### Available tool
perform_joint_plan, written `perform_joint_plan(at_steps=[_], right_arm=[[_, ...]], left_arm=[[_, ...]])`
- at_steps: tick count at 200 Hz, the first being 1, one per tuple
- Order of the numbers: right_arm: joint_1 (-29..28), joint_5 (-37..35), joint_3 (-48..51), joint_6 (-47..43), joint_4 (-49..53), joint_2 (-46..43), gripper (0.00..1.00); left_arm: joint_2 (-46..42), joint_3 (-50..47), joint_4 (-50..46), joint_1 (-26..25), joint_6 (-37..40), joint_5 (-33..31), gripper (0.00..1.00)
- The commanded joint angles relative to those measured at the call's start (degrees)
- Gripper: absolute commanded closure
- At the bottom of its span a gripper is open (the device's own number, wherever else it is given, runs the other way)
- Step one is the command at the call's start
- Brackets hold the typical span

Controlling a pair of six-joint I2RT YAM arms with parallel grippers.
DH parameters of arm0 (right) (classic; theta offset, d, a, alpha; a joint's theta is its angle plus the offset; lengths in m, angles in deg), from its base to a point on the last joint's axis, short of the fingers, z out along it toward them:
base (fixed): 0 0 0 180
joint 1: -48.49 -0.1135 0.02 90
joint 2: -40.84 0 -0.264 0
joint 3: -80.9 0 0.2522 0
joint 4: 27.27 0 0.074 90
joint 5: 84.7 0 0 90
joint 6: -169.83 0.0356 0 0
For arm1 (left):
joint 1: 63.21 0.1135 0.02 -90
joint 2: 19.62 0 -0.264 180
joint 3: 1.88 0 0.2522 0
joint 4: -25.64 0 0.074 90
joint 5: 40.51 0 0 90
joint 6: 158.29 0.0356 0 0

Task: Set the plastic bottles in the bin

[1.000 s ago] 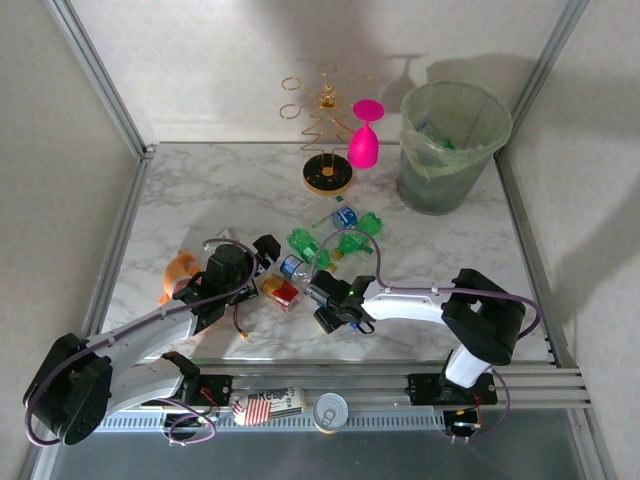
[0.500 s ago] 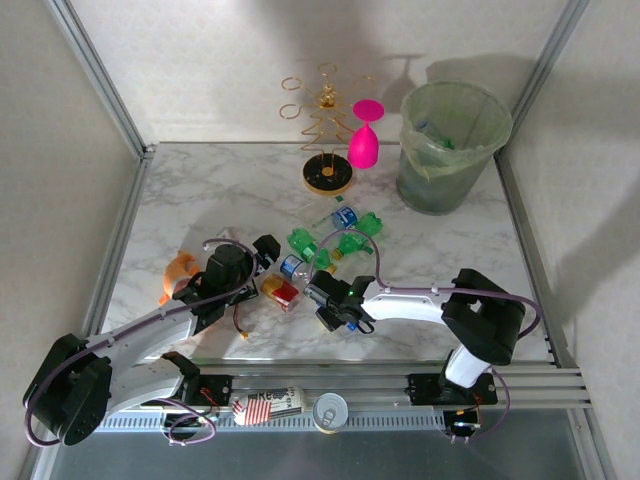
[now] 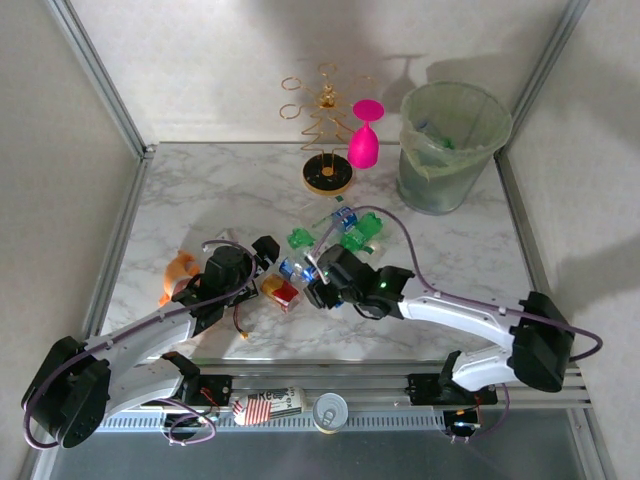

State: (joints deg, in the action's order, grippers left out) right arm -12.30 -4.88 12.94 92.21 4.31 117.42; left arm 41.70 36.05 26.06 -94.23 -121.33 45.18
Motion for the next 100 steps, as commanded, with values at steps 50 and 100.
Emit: perform_joint_plan(at_steps=[50,100], right_arm=[[15.6,-2.3,-10.5,-3.7,-10.3,-6.8,0.52],[31.5,-8.5,-17.2,-1.1,-15.2,-6.9,0.50]], left_arm=[[-1.2,-1.4,1.7,-0.4,-0.3,-0.3,0.00],[-3.5,-2.2,0.7,-0.4,-0.3,-0.5,0.00]])
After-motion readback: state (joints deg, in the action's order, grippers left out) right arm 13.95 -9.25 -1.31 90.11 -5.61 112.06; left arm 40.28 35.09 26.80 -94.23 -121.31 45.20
